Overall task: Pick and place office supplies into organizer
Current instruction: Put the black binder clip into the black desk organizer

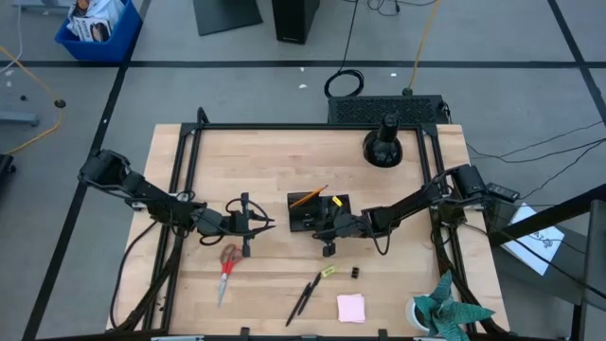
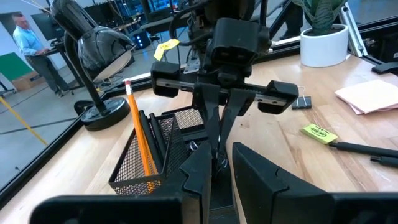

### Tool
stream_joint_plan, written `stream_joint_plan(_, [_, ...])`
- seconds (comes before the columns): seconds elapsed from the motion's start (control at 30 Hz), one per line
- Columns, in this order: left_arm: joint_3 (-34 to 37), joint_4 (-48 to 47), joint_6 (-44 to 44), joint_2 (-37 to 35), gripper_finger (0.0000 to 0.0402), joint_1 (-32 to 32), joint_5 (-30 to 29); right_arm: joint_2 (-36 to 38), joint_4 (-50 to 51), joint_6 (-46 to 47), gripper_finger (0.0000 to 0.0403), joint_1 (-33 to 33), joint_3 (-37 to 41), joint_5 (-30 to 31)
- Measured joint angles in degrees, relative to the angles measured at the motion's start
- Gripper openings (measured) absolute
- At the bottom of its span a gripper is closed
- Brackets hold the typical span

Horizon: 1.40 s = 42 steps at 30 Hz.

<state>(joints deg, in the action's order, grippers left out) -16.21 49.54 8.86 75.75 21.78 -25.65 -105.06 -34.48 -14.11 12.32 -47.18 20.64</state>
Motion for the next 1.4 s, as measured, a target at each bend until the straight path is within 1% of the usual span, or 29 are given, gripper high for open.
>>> stream_joint_plan(0.23, [0.0,0.0,0.0,0.0,0.0072,0.0,0.0,0.0,1.1,-0.1,0.0,-0.3,0.0,0.3])
stream_joint_plan(0.37, [0.0,0.0,0.0,0.0,0.0072,0.0,0.0,0.0,3.4,-0.3,0.0,-0.4,0.0,3.3])
stream_joint_plan(0.7, [0.0,0.0,-0.1,0.0,0.0072,0.0,0.0,0.0,4.7,-0.1,0.0002,-0.4,0.0,3.1])
stream_joint_plan(1.07, [0.0,0.0,-0.1,0.0,0.0072,0.0,0.0,0.0,4.7,1.5,0.0051,-0.4,0.0,3.1])
stream_joint_plan(1.23, [0.0,0.0,-0.4,0.0,0.0072,0.0,0.0,0.0,2.9,0.7,0.006,0.3,0.0,3.3])
stream_joint_plan(1.4, [0.0,0.0,-0.4,0.0,0.0072,0.0,0.0,0.6,-1.0,-2.5,0.0067,2.1,0.0,3.3])
